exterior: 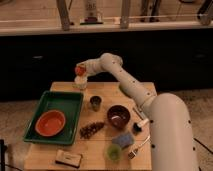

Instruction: Place apple in paper cup

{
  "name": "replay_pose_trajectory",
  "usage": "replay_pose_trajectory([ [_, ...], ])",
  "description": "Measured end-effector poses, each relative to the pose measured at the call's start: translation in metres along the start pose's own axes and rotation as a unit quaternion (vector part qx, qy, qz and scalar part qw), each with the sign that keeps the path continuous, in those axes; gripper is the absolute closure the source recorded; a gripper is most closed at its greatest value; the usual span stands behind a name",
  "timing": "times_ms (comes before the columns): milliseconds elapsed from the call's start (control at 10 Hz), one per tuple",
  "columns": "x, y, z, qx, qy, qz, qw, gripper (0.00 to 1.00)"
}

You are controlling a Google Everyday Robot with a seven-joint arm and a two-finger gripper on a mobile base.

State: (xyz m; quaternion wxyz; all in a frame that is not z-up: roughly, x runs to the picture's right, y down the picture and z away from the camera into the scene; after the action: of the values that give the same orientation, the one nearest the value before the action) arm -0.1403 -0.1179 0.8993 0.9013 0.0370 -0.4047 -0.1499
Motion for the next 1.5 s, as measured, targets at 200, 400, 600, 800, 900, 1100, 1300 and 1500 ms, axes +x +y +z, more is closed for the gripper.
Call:
replay_pose_trajectory([
  [200, 0.001, -0.002, -0.002, -0.001, 0.001, -0.001, 1.0000, 0.20],
  [400, 0.001, -0.003, -0.005, -0.001, 0.002, -0.003, 1.0000, 0.20],
  [600, 0.002, -0.001, -0.009, -0.001, 0.004, -0.003, 1.0000, 0.20],
  [800, 0.000, 0.001, -0.012, 0.000, 0.004, -0.003, 1.0000, 0.20],
  [900, -0.002, 0.004, -0.014, 0.002, 0.003, -0.002, 1.0000, 0.20],
  [1100, -0.004, 0.006, -0.016, 0.002, 0.002, -0.001, 1.0000, 0.20],
  [1300, -0.005, 0.005, -0.017, 0.000, 0.000, -0.002, 1.0000, 0.20],
  [1500, -0.006, 0.005, -0.018, -0.002, -0.001, -0.004, 1.0000, 0.20],
])
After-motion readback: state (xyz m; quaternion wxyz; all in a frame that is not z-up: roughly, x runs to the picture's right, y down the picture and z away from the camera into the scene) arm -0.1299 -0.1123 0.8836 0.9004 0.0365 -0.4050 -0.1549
